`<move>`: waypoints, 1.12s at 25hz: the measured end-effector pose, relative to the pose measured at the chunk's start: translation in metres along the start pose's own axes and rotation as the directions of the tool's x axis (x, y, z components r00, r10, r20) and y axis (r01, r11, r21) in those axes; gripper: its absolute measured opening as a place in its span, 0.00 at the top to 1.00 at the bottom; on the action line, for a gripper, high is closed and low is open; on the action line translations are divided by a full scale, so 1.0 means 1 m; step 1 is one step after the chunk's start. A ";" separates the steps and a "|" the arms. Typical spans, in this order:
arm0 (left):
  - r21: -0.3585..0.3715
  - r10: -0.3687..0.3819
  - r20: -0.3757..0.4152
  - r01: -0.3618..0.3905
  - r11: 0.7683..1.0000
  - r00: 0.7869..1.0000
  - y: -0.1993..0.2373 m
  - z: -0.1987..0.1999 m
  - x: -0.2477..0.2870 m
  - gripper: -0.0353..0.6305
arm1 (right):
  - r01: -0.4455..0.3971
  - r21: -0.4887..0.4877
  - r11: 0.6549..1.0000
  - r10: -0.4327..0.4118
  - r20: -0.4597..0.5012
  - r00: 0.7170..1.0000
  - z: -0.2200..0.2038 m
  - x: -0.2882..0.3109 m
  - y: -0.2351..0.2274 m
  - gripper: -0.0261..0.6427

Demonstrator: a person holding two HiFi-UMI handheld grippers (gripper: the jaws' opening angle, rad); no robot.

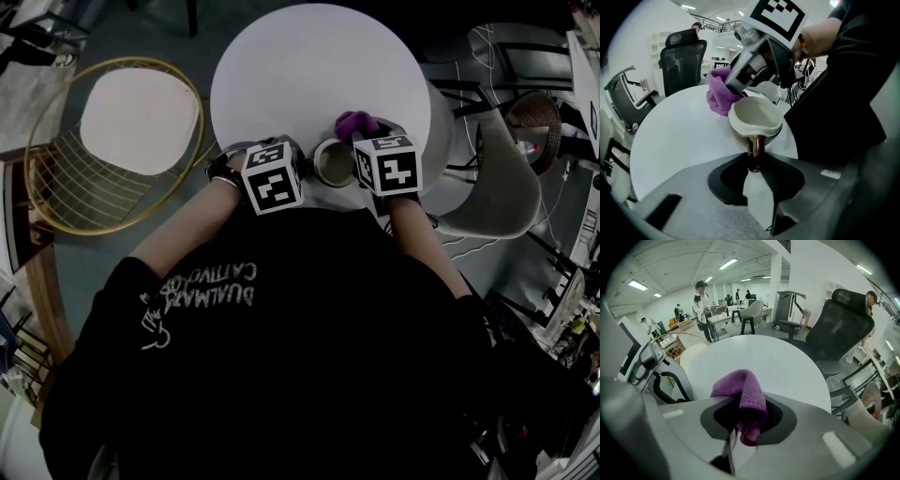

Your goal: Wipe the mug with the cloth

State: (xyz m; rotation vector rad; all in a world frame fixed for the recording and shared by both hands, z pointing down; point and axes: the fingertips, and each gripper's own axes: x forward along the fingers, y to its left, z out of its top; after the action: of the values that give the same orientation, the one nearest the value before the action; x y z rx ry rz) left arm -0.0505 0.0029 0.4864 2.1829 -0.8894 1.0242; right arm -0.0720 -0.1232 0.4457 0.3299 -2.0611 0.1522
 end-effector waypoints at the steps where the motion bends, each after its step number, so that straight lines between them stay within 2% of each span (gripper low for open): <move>1: -0.003 -0.001 0.001 0.001 1.000 1.000 0.000 0.000 0.000 0.82 | -0.002 -0.007 1.000 0.002 0.001 1.000 0.001 0.000 0.002 0.85; 7: -0.077 0.004 0.014 -0.003 0.997 1.000 0.003 0.001 0.001 0.82 | -0.021 -0.115 0.993 0.022 0.013 1.000 0.014 0.000 0.018 0.86; 12: -0.098 0.014 0.012 -0.013 0.995 1.000 0.004 -0.002 0.000 0.82 | -0.040 -0.225 0.974 0.046 0.023 0.999 0.020 -0.002 0.036 0.86; 19: -0.131 0.009 0.016 -0.006 0.991 1.000 0.004 -0.002 0.001 0.81 | -0.122 -0.348 0.930 0.141 0.030 0.990 0.025 -0.007 0.059 0.86; 24: -0.139 0.013 0.013 -0.011 0.990 1.000 0.004 -0.001 0.002 0.81 | -0.201 -0.402 0.894 0.225 0.015 0.974 0.023 -0.010 0.078 0.86; 28: -0.163 0.023 0.021 -0.020 0.986 1.000 0.006 -0.004 0.002 0.81 | -0.236 -0.446 0.863 0.261 -0.004 0.965 0.022 -0.010 0.088 0.86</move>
State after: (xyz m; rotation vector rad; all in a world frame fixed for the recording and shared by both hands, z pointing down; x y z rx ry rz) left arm -0.0560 0.0013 0.4910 2.0565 -0.9740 0.9051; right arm -0.1114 -0.0429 0.4290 -0.2199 -2.1172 -0.1768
